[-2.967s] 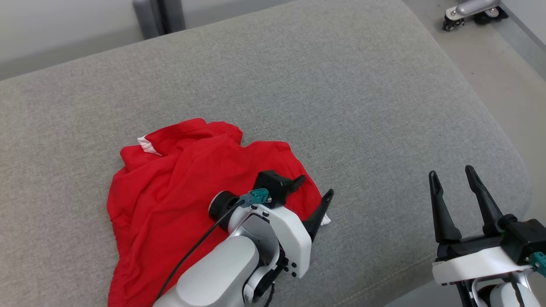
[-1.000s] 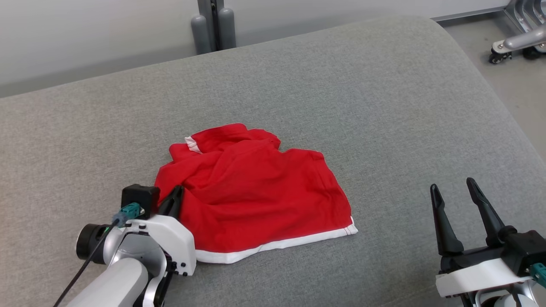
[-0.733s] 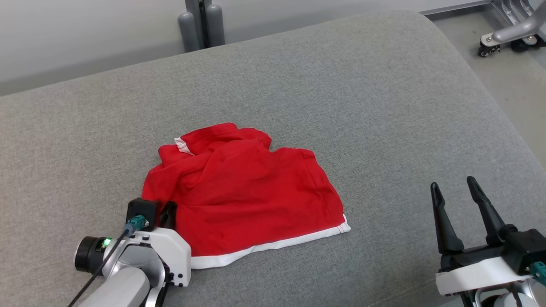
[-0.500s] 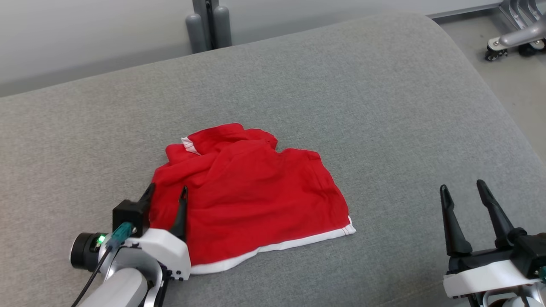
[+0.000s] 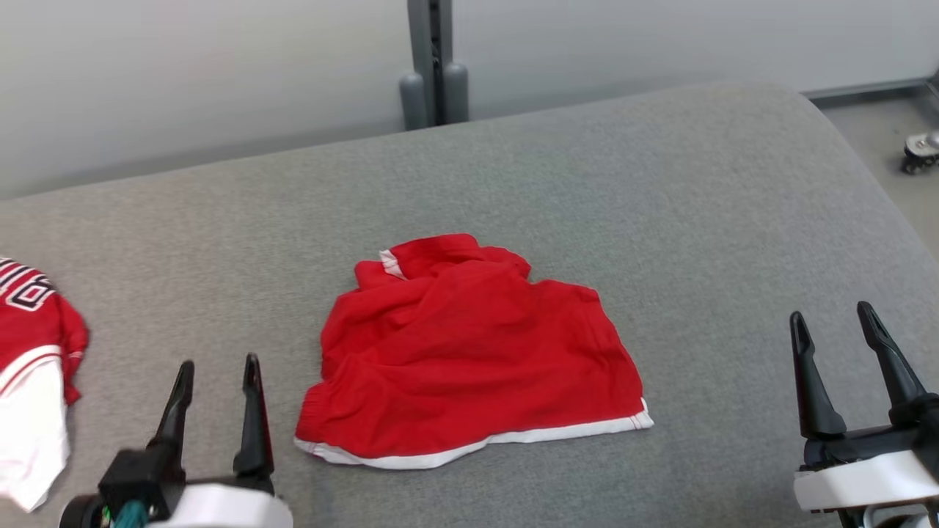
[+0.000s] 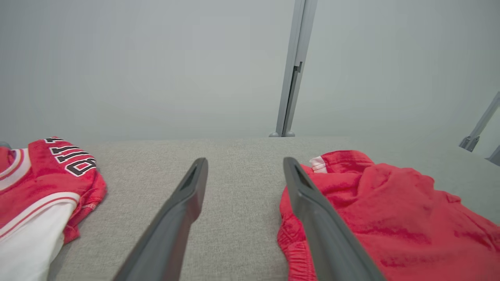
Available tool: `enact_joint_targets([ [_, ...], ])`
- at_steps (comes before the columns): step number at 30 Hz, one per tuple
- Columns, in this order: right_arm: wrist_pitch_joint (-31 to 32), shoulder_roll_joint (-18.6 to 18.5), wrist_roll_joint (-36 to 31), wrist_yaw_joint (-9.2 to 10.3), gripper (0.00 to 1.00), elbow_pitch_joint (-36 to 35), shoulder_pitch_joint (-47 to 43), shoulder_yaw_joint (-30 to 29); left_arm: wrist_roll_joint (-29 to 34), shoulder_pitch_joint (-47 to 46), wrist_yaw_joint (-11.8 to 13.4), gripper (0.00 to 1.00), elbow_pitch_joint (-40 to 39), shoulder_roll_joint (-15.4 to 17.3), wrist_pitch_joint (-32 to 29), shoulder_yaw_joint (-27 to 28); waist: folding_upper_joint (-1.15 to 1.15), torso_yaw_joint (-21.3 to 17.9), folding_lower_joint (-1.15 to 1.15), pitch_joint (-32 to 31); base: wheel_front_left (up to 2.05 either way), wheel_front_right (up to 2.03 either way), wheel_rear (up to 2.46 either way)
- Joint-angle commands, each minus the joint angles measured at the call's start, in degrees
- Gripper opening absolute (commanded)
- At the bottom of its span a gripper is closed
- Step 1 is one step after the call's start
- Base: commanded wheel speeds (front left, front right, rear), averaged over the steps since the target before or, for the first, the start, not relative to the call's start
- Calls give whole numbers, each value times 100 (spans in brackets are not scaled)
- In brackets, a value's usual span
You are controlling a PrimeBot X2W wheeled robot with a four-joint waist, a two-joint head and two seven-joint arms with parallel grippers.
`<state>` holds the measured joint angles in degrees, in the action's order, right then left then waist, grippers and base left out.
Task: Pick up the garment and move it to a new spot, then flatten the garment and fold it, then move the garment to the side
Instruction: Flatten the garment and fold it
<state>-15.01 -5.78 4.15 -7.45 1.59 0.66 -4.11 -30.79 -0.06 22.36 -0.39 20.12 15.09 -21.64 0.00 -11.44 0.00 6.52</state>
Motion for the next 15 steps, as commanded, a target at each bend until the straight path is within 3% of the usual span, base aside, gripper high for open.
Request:
enact_joint_targets([
  [1, -26, -67, -25, -7, 100, -18, -75, -30, 243, 219, -167, 100, -145, -112, 7, 232, 0, 178, 0, -168, 0, 0, 0],
  [12, -26, -81, -77, -7, 100, 140, -391, 33, 1194, 1312, -1590, 100, 174, -996, 6, 1556, 0, 589, 0, -589, 0, 0, 0],
  [15, -26, -43, -81, -6, 100, 240, -461, 91, 1374, 1467, -1870, 100, 406, -1163, 6, 1833, 0, 632, 0, -653, 0, 0, 0],
])
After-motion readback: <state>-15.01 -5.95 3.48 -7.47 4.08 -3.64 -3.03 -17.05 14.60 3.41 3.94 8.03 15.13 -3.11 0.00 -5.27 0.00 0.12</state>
